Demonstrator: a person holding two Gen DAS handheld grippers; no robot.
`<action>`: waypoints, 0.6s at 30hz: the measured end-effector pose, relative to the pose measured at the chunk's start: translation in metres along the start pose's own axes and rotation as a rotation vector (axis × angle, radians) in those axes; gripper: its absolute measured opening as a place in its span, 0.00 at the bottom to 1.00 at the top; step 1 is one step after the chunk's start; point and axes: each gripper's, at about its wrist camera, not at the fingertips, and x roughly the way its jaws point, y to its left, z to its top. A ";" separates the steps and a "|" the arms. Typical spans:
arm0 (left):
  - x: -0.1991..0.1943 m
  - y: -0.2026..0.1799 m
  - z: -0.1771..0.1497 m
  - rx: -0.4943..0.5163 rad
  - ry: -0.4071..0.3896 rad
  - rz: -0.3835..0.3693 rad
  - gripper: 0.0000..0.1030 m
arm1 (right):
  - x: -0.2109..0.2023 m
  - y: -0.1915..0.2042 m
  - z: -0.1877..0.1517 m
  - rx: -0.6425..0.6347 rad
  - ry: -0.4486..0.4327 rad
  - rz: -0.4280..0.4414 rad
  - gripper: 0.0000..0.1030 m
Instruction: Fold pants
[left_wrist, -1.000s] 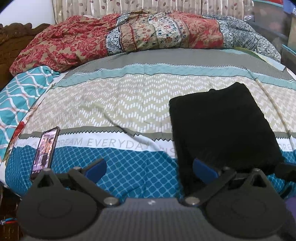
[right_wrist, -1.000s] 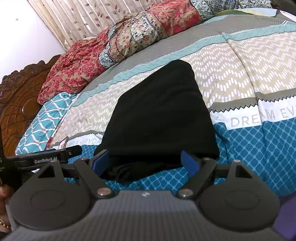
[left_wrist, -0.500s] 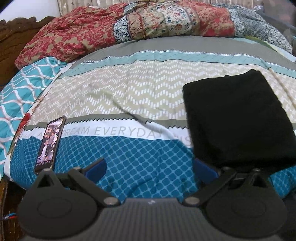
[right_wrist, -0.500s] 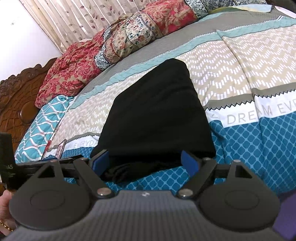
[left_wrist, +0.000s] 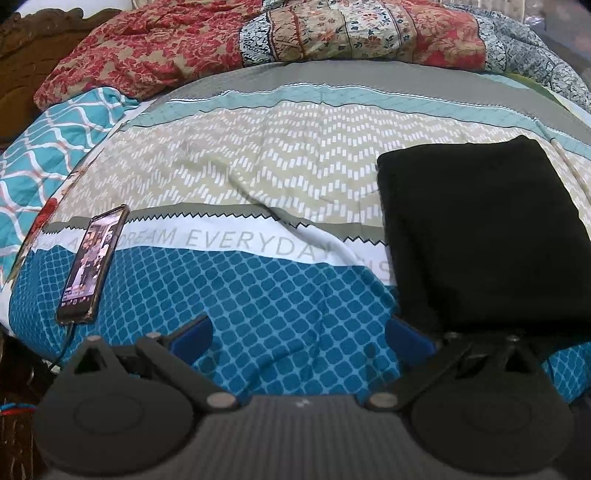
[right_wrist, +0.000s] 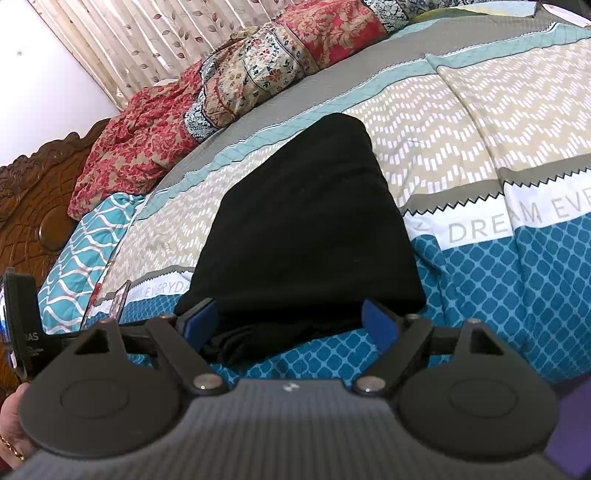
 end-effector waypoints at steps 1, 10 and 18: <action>0.000 0.000 0.000 -0.002 0.001 0.002 1.00 | 0.000 0.000 0.000 -0.002 -0.003 0.003 0.84; 0.006 -0.001 0.004 -0.009 0.046 -0.006 1.00 | -0.001 0.008 -0.001 -0.045 -0.044 0.003 0.86; -0.004 0.004 0.008 -0.049 -0.054 -0.081 1.00 | -0.012 -0.005 0.013 -0.038 -0.122 -0.003 0.86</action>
